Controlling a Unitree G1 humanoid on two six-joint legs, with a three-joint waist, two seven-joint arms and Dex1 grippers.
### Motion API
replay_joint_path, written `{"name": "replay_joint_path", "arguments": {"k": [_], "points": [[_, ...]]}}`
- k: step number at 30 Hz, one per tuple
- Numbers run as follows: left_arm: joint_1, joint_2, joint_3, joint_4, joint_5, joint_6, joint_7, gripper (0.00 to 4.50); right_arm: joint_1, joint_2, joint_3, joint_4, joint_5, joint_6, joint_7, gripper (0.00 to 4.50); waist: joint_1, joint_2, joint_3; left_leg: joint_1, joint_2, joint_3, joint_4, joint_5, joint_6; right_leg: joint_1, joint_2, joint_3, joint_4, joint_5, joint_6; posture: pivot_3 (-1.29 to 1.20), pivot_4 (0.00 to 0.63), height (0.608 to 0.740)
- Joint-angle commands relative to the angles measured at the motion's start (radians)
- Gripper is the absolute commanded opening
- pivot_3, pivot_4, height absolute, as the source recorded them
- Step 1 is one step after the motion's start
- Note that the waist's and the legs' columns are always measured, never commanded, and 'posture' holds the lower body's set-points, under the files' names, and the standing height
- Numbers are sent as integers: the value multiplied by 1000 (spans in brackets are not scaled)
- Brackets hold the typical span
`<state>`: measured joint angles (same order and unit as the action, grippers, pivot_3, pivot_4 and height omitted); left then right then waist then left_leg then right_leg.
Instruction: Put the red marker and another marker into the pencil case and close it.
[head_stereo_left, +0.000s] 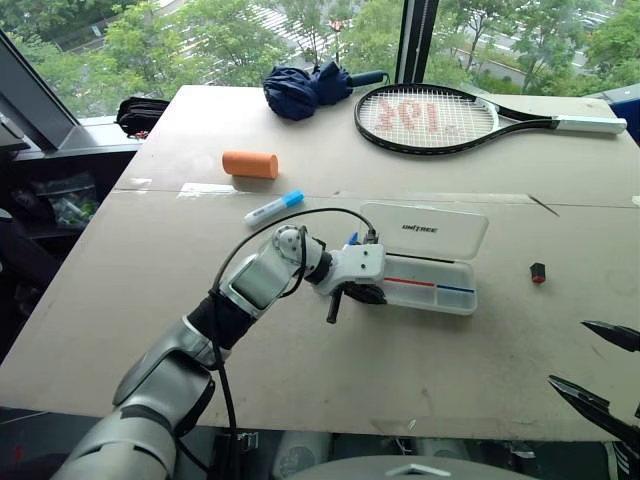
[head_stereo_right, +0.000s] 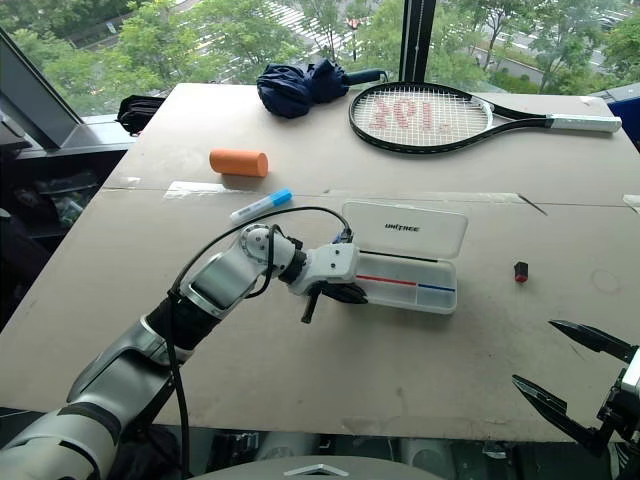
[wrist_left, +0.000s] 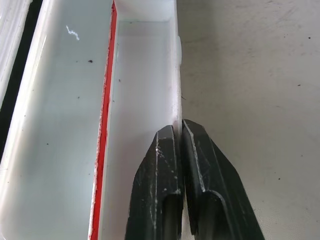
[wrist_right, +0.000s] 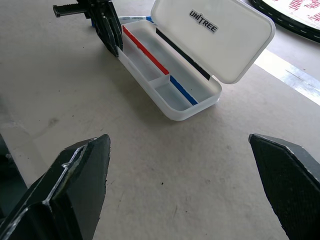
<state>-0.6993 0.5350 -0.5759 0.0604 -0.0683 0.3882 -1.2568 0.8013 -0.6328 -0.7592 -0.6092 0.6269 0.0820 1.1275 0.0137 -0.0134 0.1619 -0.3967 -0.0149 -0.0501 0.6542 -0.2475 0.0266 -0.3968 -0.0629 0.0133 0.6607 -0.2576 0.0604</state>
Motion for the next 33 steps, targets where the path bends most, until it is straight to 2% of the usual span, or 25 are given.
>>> {"name": "replay_joint_path", "arguments": {"k": [1, 5, 7, 11, 14, 16, 19, 22, 25, 27, 30, 33], "points": [[13, 13, 43, -60, -9, 15, 2, 1875, -1, -9, -27, -18, 17, 2, -1, 4500, 0, 0, 0, 0, 0, 0, 0, 0, 0, 0, 0, 0, 0, 0, 0, 0, 150, 730], [81, 68, 197, -203, -144, 105, -3, 3625, -10, -13, -16, -29, 24, 14, -10, 4500, -6, 0, 0, 0, 1, 0, 0, 0, 0, 0, 0, 0, 0, 0, 0, 0, 150, 730], [132, 92, 289, -293, -227, 155, 7, 3625, -10, -11, -13, -31, 25, 16, -8, 4500, -6, 1, 0, 0, 1, -1, 0, 0, 0, 0, 0, 0, 0, 0, 0, 0, 150, 730], [230, 135, 501, -437, -404, 387, 99, 3625, -41, -13, 19, -29, 32, 25, -15, 4500, -3, 1, 0, 0, 1, -1, 0, 0, 0, 0, -1, 0, 0, 0, 0, 0, 150, 730], [305, 168, 604, -446, -411, 450, 201, 3625, -94, -20, 57, -26, 47, 40, -30, 4500, -2, 1, 0, 1, 1, -1, 0, 0, 0, 0, -1, 0, 0, 0, 0, 0, 150, 730], [326, 187, 649, -375, -361, 449, 288, 3625, -137, -33, 85, -22, 57, 53, -39, 4500, 0, 1, 0, 1, 1, -1, 0, 0, 0, 0, -1, 0, 1, 0, 0, 0, 150, 730], [303, 224, 670, -206, -270, 381, 377, 3625, -203, -54, 124, -16, 70, 72, -44, 4500, 0, 1, 1, 1, 1, -1, 0, 0, 0, 1, -1, -1, 0, 0, 0, 0, 150, 730], [227, 246, 624, -21, -192, 300, 410, 3625, -252, -75, 156, -28, 90, 96, -44, 4500, 3, 0, 1, 1, 0, -1, 0, 0, 0, 0, 0, -1, 0, 0, 0, 0, 150, 730], [106, 230, 548, 187, -113, 180, 393, 3625, -278, -98, 178, -68, 123, 126, -47, 4500, 7, -1, 1, -1, -1, -3, 0, 0, 0, 0, -1, -3, 0, 0, 0, 0, 150, 730], [37, 212, 514, 260, -112, 155, 332, 3625, -276, -103, 178, -101, 134, 138, -54, 4500, 6, -1, 1, -1, -2, -3, 1, 0, 0, 0, -1, -3, 0, 0, 0, 0, 150, 730], [34, 216, 495, 160, -212, 259, 181, 3625, -248, -91, 163, -145, 141, 143, -67, 4500, -1, -2, 1, -2, -2, -3, 1, 0, 0, 0, -1, -3, 0, 0, 0, 0, 150, 730], [75, 241, 481, 22, -268, 403, 146, 3625, -210, -70, 155, -174, 132, 133, -80, 4500, -10, -2, 1, -2, -1, -2, 1, 0, 0, -1, -1, -2, 0, 0, 1, 0, 150, 730]]}}
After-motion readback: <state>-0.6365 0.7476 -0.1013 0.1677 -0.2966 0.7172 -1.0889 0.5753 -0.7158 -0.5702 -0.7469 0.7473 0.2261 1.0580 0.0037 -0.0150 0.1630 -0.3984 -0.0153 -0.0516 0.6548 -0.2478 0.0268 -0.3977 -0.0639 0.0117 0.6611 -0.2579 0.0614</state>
